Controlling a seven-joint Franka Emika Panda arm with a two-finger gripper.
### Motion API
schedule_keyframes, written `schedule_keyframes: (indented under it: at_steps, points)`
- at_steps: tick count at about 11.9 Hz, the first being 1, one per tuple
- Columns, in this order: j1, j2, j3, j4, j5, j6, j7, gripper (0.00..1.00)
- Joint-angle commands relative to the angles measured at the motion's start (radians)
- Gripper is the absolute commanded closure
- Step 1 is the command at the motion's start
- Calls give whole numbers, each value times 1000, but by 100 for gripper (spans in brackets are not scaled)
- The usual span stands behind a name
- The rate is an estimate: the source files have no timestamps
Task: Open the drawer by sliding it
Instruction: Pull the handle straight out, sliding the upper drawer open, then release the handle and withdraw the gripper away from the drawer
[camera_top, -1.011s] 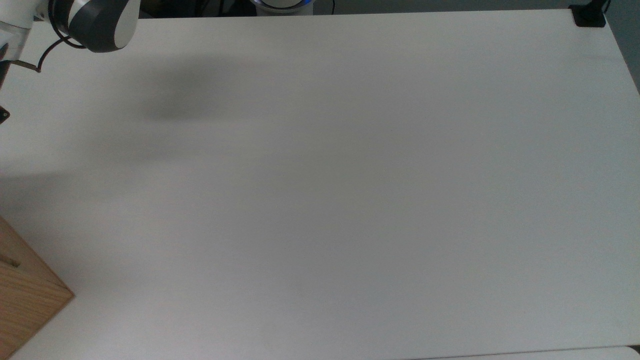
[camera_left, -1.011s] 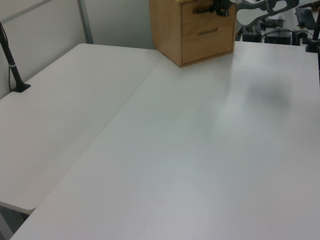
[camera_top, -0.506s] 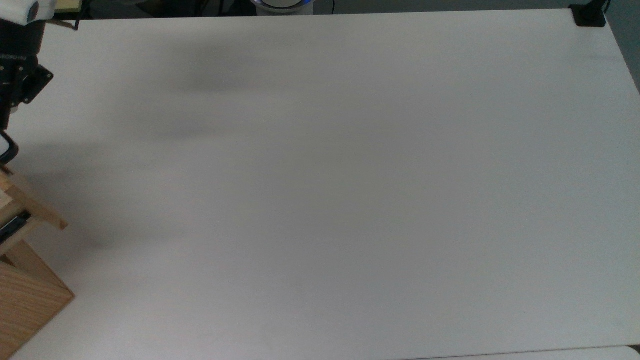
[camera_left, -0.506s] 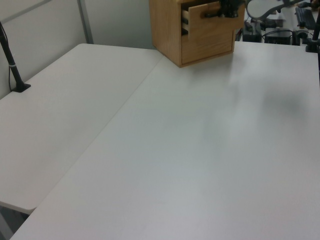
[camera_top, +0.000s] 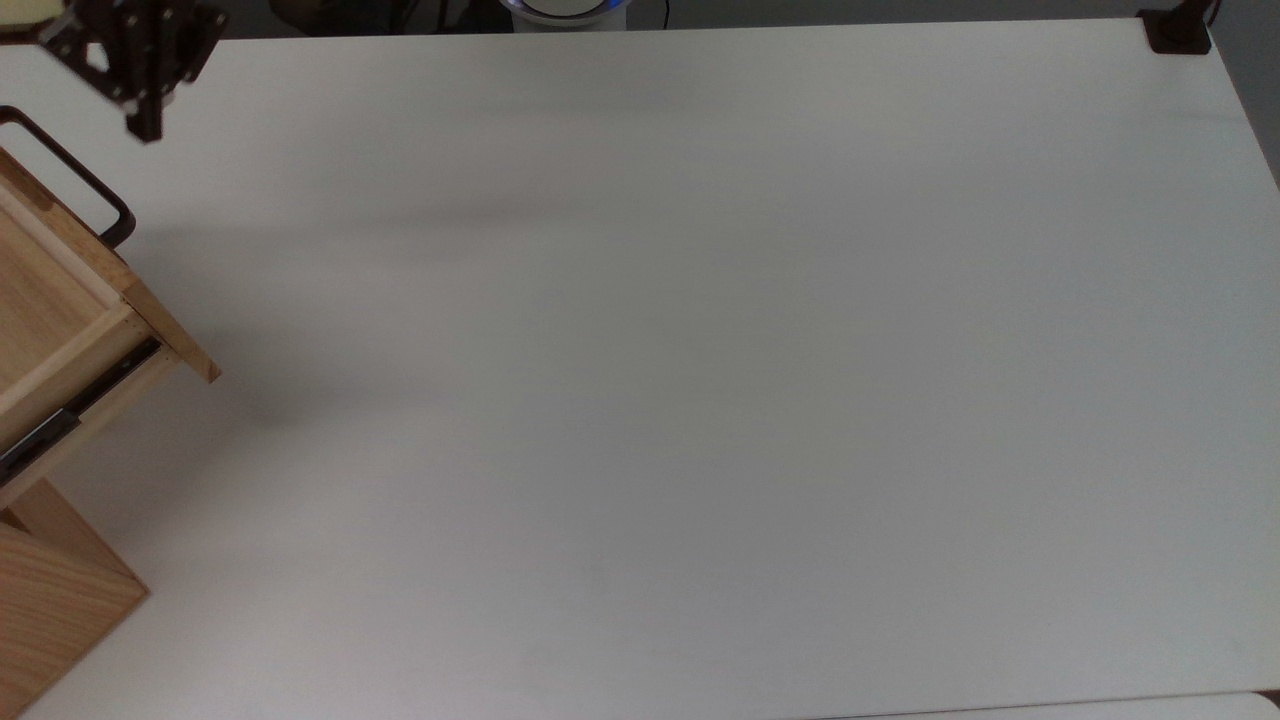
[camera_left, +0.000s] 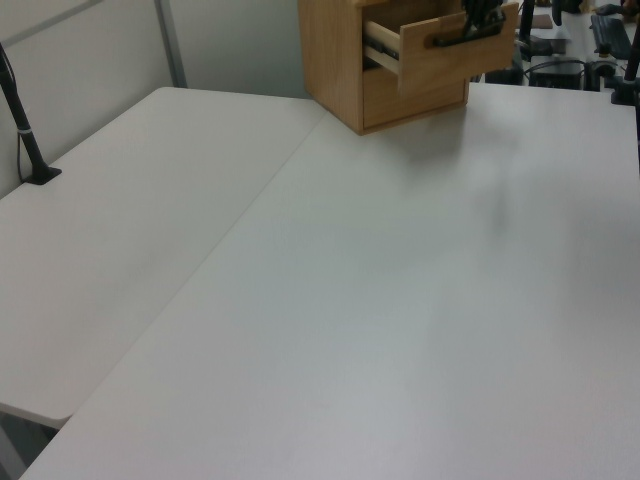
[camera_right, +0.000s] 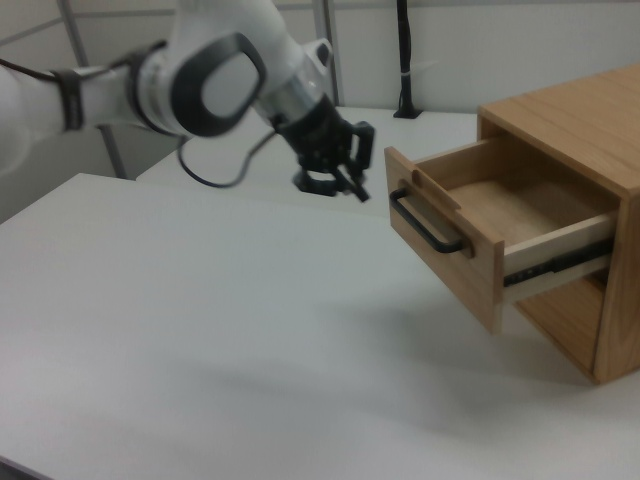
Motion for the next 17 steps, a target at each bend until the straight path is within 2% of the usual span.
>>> schedule_keyframes:
  at_steps: [1,3,4,7,8,9,10,11,13,15,16,17]
  points:
    - [7,-88,21,-49,37,-161,-1,95]
    - [7,-109,41,-42,98,-286,14,85]
    - [7,-123,47,-36,137,-364,104,73]
    - [9,-129,90,7,197,-489,497,67]
    - [16,-128,91,18,226,-498,667,59]
    - [27,-128,91,21,238,-503,825,43]
    - [47,-126,93,21,238,-506,944,19]
    - [64,-125,91,21,240,-512,1026,0]
    - [78,-122,91,21,240,-541,1106,0]
    - [96,-122,87,32,232,-590,1097,0]
    - [119,-122,75,38,232,-596,1103,0]
    - [169,-120,24,44,231,-620,1103,0]
